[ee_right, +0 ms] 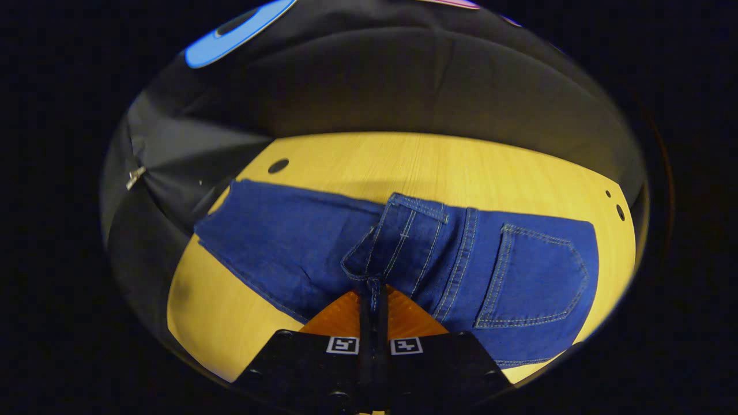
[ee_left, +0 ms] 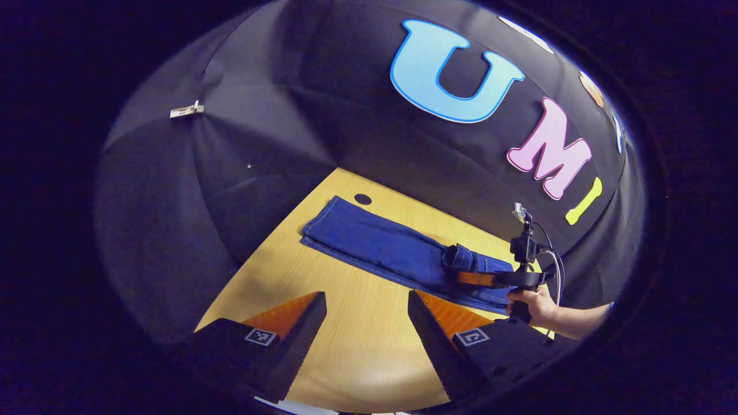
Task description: Grasp the waist and the cuffs of the jeans and fold them to make the two legs overlap; first hold the waist and fold one-third of the jeans toward the cuffs, then hold the cuffs and fold the remaining one-third in the same direction to finish folding.
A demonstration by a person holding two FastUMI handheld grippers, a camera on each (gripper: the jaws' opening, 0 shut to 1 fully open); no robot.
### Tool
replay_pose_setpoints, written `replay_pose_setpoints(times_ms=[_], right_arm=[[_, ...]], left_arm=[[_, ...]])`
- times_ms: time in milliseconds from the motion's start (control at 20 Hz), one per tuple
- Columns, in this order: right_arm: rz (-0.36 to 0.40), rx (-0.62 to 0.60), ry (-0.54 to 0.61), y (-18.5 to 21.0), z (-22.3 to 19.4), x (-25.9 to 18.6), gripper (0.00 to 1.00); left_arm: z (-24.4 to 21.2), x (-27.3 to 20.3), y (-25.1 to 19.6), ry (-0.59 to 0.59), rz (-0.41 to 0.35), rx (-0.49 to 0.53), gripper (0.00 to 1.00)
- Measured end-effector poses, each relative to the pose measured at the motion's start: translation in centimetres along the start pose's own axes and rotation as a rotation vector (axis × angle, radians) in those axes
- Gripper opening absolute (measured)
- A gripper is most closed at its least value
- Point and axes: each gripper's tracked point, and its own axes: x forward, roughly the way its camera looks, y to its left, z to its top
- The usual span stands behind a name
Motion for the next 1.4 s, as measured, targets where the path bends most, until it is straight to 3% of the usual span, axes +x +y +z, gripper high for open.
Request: replay_pose_setpoints(times_ms=[50,100,200,250,400,450,750,800,950,1250,1400], right_arm=[[0.056,0.018,0.004,0.5,-0.1,0.6,0.1],[0.115,0.049,0.003,1.2,0.7,-0.1,0.33],[0.163,0.073,-0.038,1.8,2.2,-3.9,0.81],[0.193,0.075,-0.092,2.1,3.4,-6.4,0.9],[0.249,0.064,-0.224,0.2,4.8,-13.7,0.71],[0.245,0.052,-0.24,-1.3,4.3,-15.7,0.8],[0.111,0.109,-0.268,-12.6,0.4,-22.9,0.79],[0.089,0.12,-0.263,-14.1,-0.3,-23.3,0.8],[0.055,0.155,-0.258,-16.7,-1.3,-24.8,0.8],[0.04,0.147,-0.244,-18.3,-1.4,-24.6,0.79],[0.076,0.156,-0.23,-17.0,-0.6,-24.0,0.79]], left_arm=[[-0.2,1.0,0.4,0.029,0.007,-0.038,0.96],[-0.5,2.3,0.7,0.055,0.015,-0.08,0.97],[-0.3,4.8,1.3,0.109,0.031,-0.173,0.97],[0.0,5.9,1.6,0.127,0.032,-0.217,0.97],[1.4,10.4,2.4,0.159,0.03,-0.302,0.96],[1.9,12.0,3.2,0.168,0.053,-0.324,0.97],[4.8,18.1,8.4,0.163,0.189,-0.52,0.97],[4.9,18.6,9.0,0.161,0.209,-0.539,0.94],[4.1,20.4,11.2,0.183,0.274,-0.53,0.97],[5.6,22.9,10.7,0.116,0.23,-0.556,0.93],[6.2,23.6,10.1,0.085,0.158,-0.63,0.9]])
